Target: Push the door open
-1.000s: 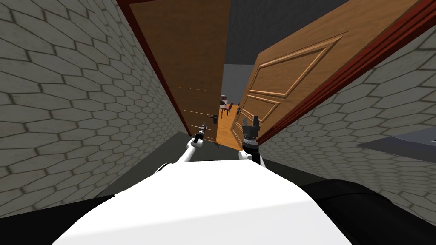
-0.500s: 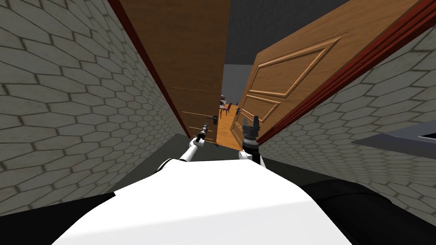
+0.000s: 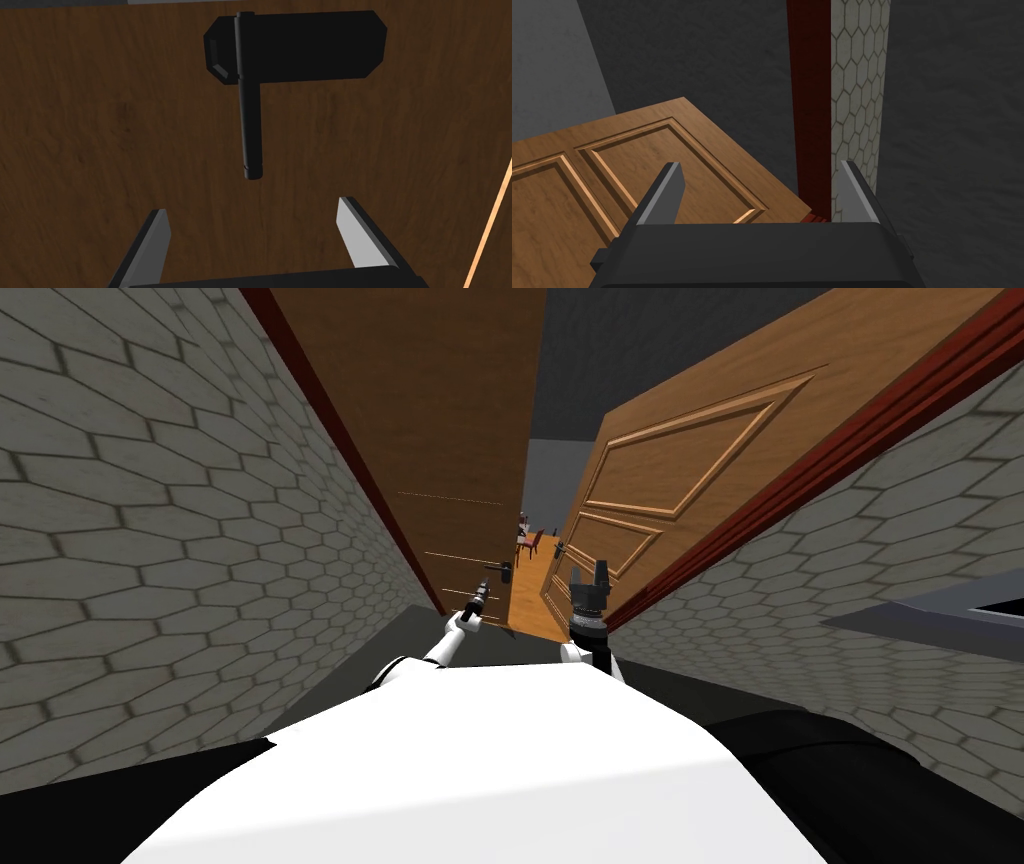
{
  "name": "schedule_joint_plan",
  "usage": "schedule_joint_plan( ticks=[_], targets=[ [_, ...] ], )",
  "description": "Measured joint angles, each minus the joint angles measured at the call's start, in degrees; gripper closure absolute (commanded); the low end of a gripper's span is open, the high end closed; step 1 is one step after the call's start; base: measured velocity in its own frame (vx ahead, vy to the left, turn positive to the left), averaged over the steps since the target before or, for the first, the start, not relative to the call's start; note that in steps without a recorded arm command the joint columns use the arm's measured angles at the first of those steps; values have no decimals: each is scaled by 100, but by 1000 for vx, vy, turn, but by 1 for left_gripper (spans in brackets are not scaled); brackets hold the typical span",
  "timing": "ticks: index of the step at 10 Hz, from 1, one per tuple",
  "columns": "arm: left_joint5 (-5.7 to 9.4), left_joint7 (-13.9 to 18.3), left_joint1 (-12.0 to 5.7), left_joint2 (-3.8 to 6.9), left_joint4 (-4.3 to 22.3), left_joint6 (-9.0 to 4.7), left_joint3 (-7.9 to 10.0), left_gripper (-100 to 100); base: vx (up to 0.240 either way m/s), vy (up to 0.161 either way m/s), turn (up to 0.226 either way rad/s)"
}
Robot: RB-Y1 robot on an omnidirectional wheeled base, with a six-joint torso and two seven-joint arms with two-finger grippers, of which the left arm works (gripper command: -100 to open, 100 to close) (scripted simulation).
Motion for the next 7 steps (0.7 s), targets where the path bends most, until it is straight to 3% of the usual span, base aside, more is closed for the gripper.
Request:
schedule_joint_plan(
  ticks=[4,7],
  targets=[
    [22,-16,-68,152,86,-10,60,-100,192,-55,-22],
    [35,-40,-91,132,126,-21,105,-100,181,-52,-21]
  ],
)
